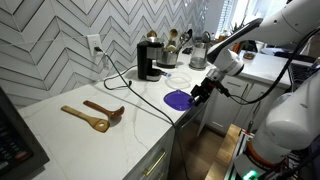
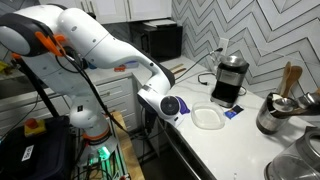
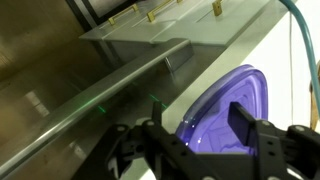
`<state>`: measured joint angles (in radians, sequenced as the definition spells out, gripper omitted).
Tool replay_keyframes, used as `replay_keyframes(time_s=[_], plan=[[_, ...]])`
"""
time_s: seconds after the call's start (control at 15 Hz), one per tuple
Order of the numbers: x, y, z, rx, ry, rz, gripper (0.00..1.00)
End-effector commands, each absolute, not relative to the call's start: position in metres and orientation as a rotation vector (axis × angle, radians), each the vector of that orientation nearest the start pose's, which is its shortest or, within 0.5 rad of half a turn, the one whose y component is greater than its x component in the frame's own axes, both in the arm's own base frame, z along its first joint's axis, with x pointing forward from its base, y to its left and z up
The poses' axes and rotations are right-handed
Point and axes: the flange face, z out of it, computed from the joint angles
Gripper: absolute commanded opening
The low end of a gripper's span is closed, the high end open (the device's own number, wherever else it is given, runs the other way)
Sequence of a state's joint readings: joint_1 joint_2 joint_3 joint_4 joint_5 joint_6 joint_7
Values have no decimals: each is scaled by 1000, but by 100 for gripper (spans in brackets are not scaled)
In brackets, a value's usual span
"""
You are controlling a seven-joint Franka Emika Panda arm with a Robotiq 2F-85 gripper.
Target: Put the blue lid on the clear bowl on the right
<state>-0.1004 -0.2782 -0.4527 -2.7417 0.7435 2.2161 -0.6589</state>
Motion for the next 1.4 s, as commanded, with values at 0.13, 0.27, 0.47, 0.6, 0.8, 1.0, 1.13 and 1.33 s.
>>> replay_keyframes(time_s=[0.13, 0.27, 0.47, 0.6, 0.8, 1.0, 1.13, 1.33], plan=[[326, -172, 269, -2324, 585, -126, 25], [323, -176, 271, -2295, 602, -113, 14], [320, -178, 277, -2269, 615, -99, 2], [320, -176, 283, -2254, 619, -88, 4], [327, -174, 301, -2273, 606, -129, 3], [335, -169, 329, -2309, 545, -199, 2], [339, -164, 353, -2335, 492, -261, 3], [341, -162, 390, -2363, 435, -370, 3]])
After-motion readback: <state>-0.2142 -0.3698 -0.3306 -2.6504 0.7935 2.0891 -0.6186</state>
